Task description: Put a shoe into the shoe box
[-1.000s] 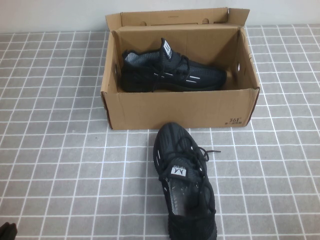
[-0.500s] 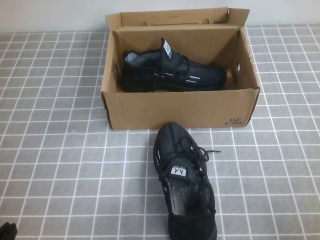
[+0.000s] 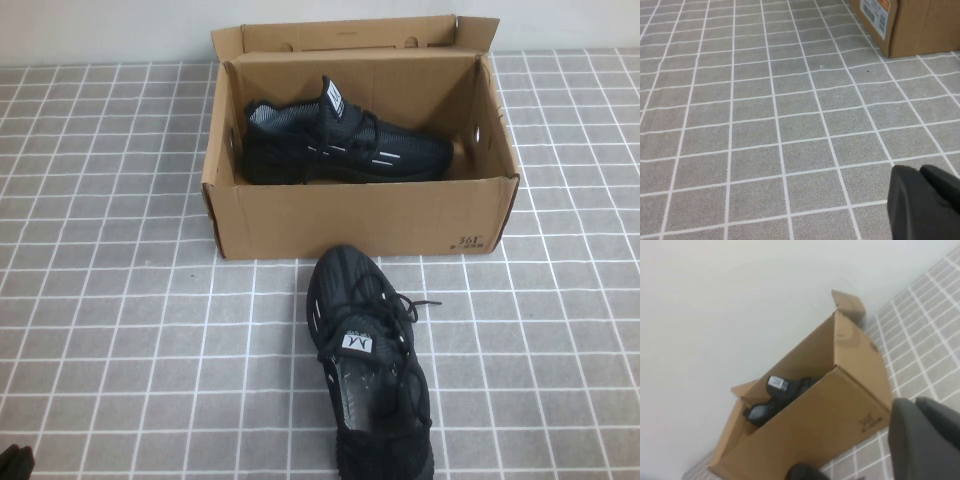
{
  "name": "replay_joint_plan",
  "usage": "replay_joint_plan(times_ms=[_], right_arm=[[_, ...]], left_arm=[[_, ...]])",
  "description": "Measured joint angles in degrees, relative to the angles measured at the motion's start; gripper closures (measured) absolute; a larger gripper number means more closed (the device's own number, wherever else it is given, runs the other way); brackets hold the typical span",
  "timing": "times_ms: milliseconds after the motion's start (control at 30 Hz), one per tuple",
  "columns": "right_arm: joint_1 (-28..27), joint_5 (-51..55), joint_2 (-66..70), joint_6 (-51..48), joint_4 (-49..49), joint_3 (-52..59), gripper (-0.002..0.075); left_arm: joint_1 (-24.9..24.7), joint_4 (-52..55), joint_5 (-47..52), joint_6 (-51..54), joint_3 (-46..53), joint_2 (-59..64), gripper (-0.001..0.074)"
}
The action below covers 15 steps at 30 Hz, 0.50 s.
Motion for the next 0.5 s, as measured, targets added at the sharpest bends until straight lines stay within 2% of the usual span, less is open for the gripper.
replay_joint_plan(times_ms=[133, 233, 500], right_arm=[[0.0, 5.76, 2.06, 0.0, 2.22, -0.62, 0.0742], [0.0, 15.19, 8.8, 0.0, 0.33, -4.74, 0.0742], [0.0, 38.44, 37.57, 0.0, -15.45, -24.51, 0.0742]], left_arm=[[0.0, 0.0, 0.0, 0.0, 0.0, 0.0, 0.0736], [0.0, 0.0, 0.0, 0.0, 0.0, 0.0, 0.0736], [0.0, 0.0, 0.0, 0.0, 0.0, 0.0, 0.0736]])
